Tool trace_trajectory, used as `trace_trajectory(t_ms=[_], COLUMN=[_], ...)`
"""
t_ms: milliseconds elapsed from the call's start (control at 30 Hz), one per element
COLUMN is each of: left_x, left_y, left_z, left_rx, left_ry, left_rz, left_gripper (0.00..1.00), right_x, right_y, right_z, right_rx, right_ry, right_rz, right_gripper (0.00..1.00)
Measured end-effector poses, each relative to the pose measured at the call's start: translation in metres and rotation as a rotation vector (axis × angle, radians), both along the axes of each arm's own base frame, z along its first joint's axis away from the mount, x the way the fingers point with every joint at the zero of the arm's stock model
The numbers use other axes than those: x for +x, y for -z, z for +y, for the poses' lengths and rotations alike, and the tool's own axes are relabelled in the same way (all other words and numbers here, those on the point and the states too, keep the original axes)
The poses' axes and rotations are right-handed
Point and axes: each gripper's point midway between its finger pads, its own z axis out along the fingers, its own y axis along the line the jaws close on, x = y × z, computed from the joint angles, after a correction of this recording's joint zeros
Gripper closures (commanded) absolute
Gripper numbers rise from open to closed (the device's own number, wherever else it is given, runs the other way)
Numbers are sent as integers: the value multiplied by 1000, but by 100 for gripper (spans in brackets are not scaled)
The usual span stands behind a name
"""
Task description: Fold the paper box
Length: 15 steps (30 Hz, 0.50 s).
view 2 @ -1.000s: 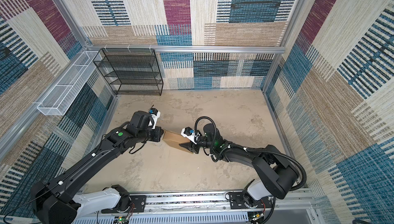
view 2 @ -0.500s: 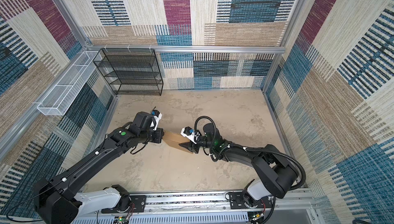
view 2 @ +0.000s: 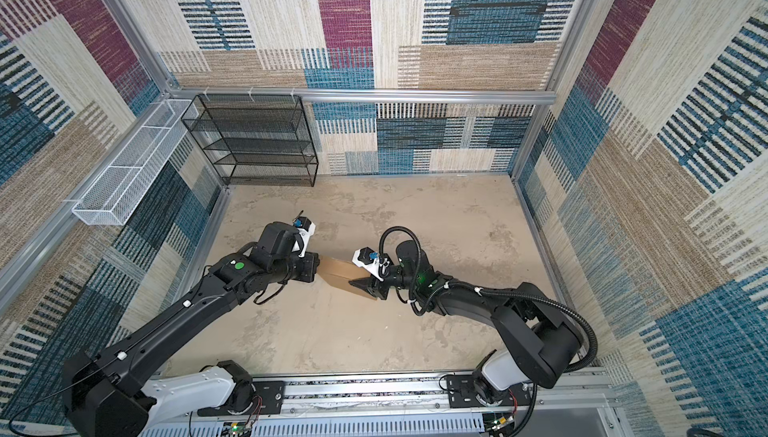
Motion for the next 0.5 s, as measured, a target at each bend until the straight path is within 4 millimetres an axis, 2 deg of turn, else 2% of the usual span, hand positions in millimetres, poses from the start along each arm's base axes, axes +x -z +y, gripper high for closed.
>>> trace_trajectory(t_ms=[200, 500], left_x=[3, 8], left_y=[1, 3], left_z=[0, -2], left_rx=[0, 10], left_ry=[-6, -19], left_rz=[-16, -40], left_gripper=[92, 97], right_x=[1, 3], right_y=[0, 1], right_z=[0, 0], right_rx=[5, 11], right_ry=[13, 24], right_rz=[20, 35], right_gripper=[61, 48])
